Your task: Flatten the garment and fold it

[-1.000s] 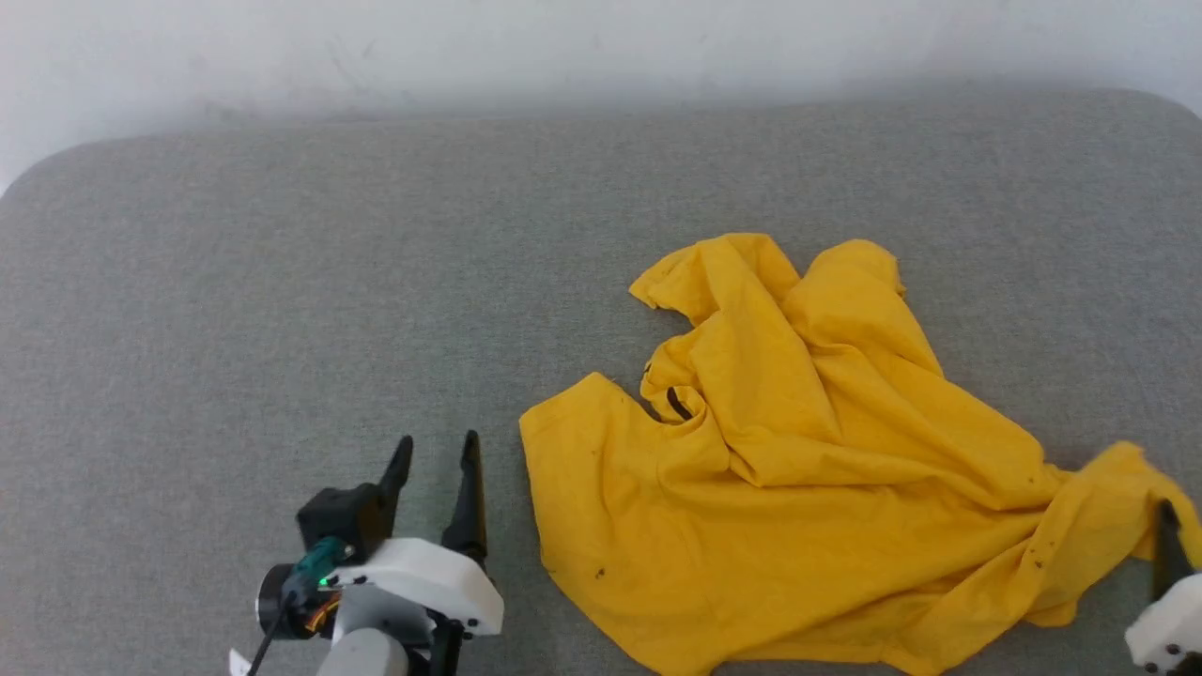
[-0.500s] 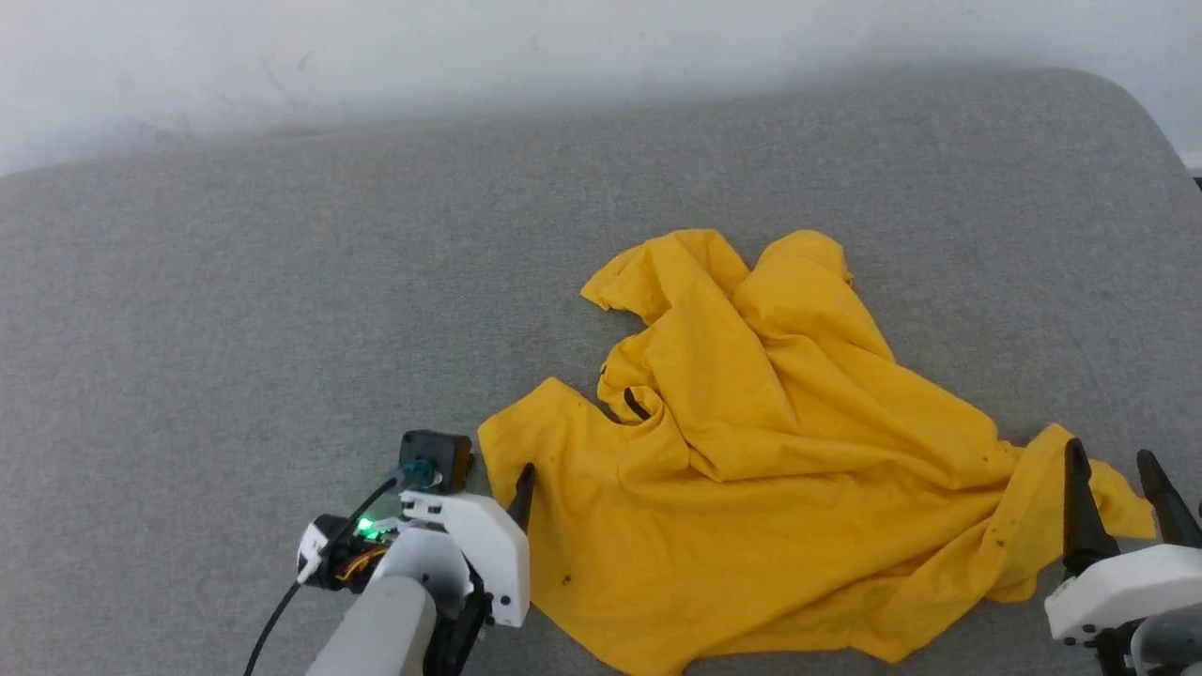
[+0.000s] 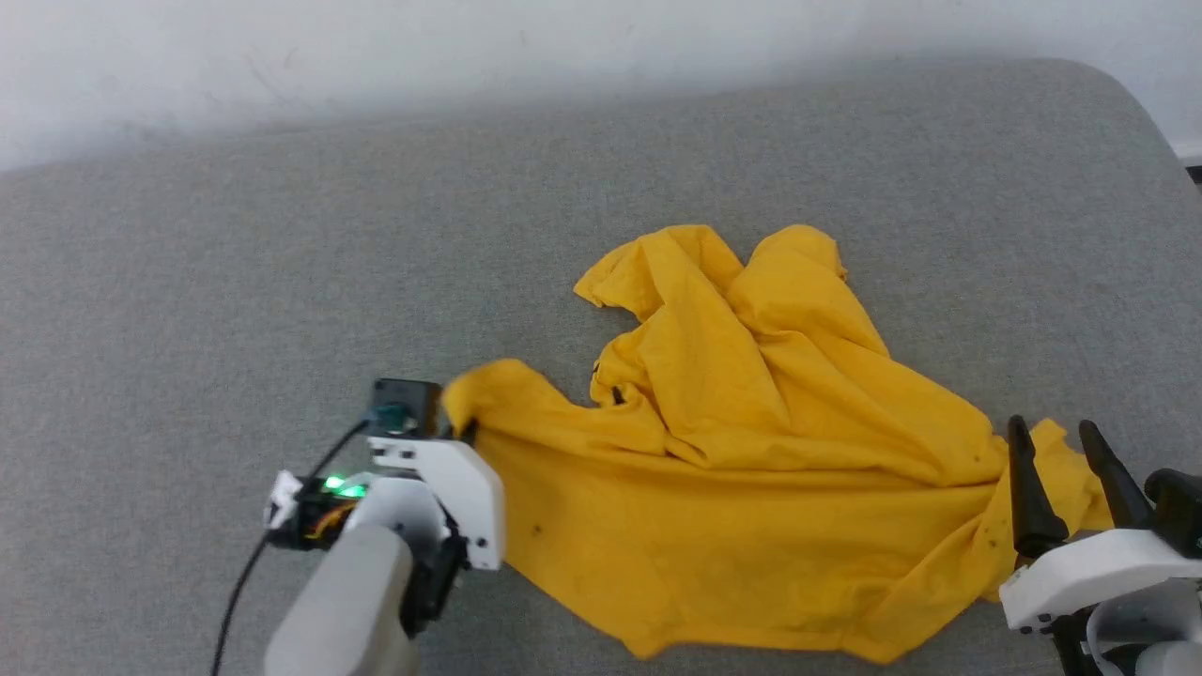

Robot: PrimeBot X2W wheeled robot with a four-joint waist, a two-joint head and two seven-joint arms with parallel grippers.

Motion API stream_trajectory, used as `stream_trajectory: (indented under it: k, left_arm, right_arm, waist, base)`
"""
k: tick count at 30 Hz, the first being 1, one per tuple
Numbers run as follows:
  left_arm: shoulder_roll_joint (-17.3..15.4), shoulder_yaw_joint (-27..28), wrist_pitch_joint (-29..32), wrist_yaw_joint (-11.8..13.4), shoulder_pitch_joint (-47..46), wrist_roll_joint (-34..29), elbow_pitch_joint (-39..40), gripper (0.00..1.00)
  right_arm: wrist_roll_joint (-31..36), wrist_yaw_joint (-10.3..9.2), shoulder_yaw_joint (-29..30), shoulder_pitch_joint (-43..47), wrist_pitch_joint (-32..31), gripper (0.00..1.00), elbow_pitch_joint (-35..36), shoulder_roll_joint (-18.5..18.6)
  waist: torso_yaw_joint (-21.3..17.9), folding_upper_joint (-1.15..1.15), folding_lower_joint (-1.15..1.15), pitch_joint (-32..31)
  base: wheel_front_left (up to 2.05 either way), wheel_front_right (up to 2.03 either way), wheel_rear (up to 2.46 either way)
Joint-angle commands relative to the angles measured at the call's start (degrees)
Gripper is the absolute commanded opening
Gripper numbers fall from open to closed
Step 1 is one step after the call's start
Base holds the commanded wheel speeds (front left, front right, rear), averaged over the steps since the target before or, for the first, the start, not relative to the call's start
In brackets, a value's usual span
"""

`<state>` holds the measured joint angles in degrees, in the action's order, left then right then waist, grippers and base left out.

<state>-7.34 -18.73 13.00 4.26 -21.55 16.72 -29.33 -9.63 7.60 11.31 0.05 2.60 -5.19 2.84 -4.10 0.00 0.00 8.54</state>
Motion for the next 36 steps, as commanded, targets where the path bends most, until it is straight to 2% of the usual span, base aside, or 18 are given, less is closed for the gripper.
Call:
stream_trajectory:
  k: [1,5,7,10,11,12,13,17,18,22,26,30,31,32,33,36]
  left_arm:
    - [-1.2,2.0,-2.3,1.5,0.5,0.7,0.5,0.0]
    - [-2.5,5.3,-5.6,3.8,1.9,1.9,1.4,0.0]
    - [-3.7,7.9,-6.4,5.5,4.2,3.2,2.1,0.0]
    - [-4.1,8.9,-6.2,6.3,5.9,4.0,2.7,0.0]
    - [-4.1,9.5,-6.2,6.6,7.3,4.8,3.5,0.4]
    - [-4.1,9.6,-6.3,6.5,7.8,5.1,4.0,0.92]
    - [-3.9,9.8,-6.7,6.4,8.2,5.5,4.5,1.0]
    - [-2.5,10.3,-11.3,5.9,8.8,6.4,7.0,1.0]
    - [-2.5,10.3,-11.3,5.9,8.8,6.4,7.0,1.0]
    - [-0.5,10.7,-18.8,5.4,8.2,6.7,8.3,1.0]
    - [1.0,9.9,-25.7,4.4,7.0,5.8,8.8,1.0]
    - [2.1,10.0,-27.8,3.8,6.1,4.5,9.9,1.0]
    - [2.3,10.1,-27.9,3.5,5.9,4.1,10.3,1.0]
    - [2.6,10.5,-27.9,3.3,5.7,3.6,11.3,1.0]
    - [2.8,10.7,-28.0,3.1,5.7,3.1,12.2,1.0]
    - [3.5,11.4,-28.0,2.4,6.0,1.9,13.9,1.0]
  right_arm:
    - [0.1,-0.11,-0.5,-0.2,0.1,1.0,0.7,0.0]
    - [0.9,-0.11,-2.3,-0.6,-0.1,1.0,1.3,0.0]
    - [2.4,-0.11,-5.2,-2.0,-0.8,1.0,1.3,0.0]
    - [3.5,-0.11,-7.9,-3.8,-1.5,1.0,1.2,0.1]
    - [4.0,-0.11,-11.3,-6.3,-2.7,1.0,0.4,0.8]
    - [3.9,-0.11,-13.0,-7.8,-3.4,1.0,-0.3,1.5]
    - [3.6,-0.11,-14.5,-9.5,-4.2,1.0,-1.2,2.1]
    - [2.2,-0.11,-20.5,-17.1,-8.8,1.0,-7.1,4.8]
    - [2.2,-0.11,-20.5,-17.1,-8.8,1.0,-7.1,4.8]
    - [-1.0,-0.11,-26.6,-24.6,-14.9,1.0,-14.7,7.6]
    - [-4.6,-0.11,-32.3,-30.9,-22.4,1.0,-21.6,11.0]
    - [-7.9,-0.11,-37.1,-35.5,-30.9,1.0,-27.1,13.7]
    - [-8.7,-0.11,-37.9,-36.3,-33.1,0.45,-28.3,14.3]
    - [-9.6,-0.11,-38.6,-37.1,-34.9,0.18,-29.1,14.7]
    - [-10.1,-0.11,-39.1,-37.9,-36.3,0.0,-29.8,15.3]
    - [-10.4,-0.11,-39.0,-40.9,-36.3,0.0,-30.4,16.7]
  waist:
    - [0.5,0.0,0.0,-0.1]
    - [1.0,0.0,0.0,-0.3]
    - [1.6,0.0,0.0,-0.3]
    - [2.2,0.0,0.0,-0.2]
    - [3.1,0.0,0.0,0.2]
    - [3.5,0.0,0.0,0.5]
    - [4.0,0.0,0.0,0.8]
    - [6.3,0.0,0.0,2.4]
    - [6.3,0.0,0.0,2.4]
    - [9.0,0.0,0.0,4.2]
    - [12.2,0.0,0.0,6.3]
    - [14.6,0.0,0.0,8.1]
    - [15.2,0.0,0.0,8.5]
    - [15.7,0.0,0.0,8.8]
    - [16.2,0.0,0.0,9.1]
    - [17.4,0.0,0.0,10.0]
  base:
    - [0.0,0.0,0.0]
    - [0.0,0.0,0.0]
    - [0.0,0.0,0.0]
    - [0.0,0.0,0.0]
    - [0.0,0.0,0.0]
    - [0.0,0.0,0.0]
    - [0.0,0.0,0.0]
    - [0.0,0.0,0.0]
    - [0.0,0.0,0.0]
    - [0.0,0.0,0.0]
    - [0.0,0.0,0.0]
    - [0.0,0.0,0.0]
    - [0.0,0.0,0.0]
    - [0.0,0.0,0.0]
    - [0.0,0.0,0.0]
    - [0.0,0.0,0.0]
